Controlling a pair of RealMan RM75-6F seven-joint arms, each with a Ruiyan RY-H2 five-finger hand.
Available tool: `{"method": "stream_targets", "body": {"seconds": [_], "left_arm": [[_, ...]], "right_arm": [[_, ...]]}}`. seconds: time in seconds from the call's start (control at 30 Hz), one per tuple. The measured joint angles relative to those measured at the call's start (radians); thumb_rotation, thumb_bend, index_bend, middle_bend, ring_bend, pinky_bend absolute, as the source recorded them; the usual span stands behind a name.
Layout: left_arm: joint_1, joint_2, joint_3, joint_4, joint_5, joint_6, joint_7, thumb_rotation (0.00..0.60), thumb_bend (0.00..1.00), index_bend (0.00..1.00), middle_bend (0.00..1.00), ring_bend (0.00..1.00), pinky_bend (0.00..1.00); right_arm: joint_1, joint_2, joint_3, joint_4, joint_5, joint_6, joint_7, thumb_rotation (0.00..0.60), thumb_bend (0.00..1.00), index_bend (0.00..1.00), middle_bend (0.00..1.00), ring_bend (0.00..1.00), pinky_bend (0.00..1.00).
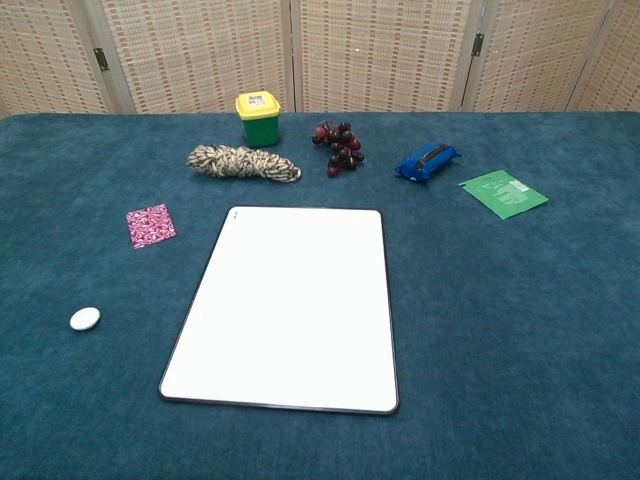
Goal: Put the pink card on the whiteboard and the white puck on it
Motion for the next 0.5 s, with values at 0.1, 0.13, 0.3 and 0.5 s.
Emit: {"method": "stream_targets", "body": {"seconds": [0.1, 0.13, 0.3, 0.5], "left_arm": [[-0.003, 0.000, 0.000, -0.002, -0.002, -0.006, 0.008, 0.600, 0.20, 0.00, 0.00, 0.00, 0.00], [-0.004, 0.000, 0.000, -0.003, -0.002, -0.006, 0.010, 0.600, 0.20, 0.00, 0.00, 0.00, 0.00], [-0.010, 0.001, -0.002, -0.009, 0.000, -0.008, 0.014, 0.600, 0.20, 0.00, 0.00, 0.00, 0.00], [-0.027, 0.005, -0.009, -0.019, 0.002, -0.024, 0.012, 0.600, 0.20, 0.00, 0.00, 0.00, 0.00]], "right_arm": [[0.000, -0.002, 0.000, 0.007, -0.005, 0.003, 0.009, 0.600, 0.34, 0.00, 0.03, 0.09, 0.00], [0.000, -0.002, 0.000, 0.008, -0.005, 0.004, 0.010, 0.600, 0.34, 0.00, 0.03, 0.09, 0.00], [-0.005, 0.000, 0.001, 0.010, -0.007, 0.014, 0.015, 0.600, 0.34, 0.00, 0.04, 0.09, 0.00], [-0.014, 0.001, 0.002, 0.013, -0.003, 0.025, 0.020, 0.600, 0.34, 0.00, 0.03, 0.08, 0.00]]}}
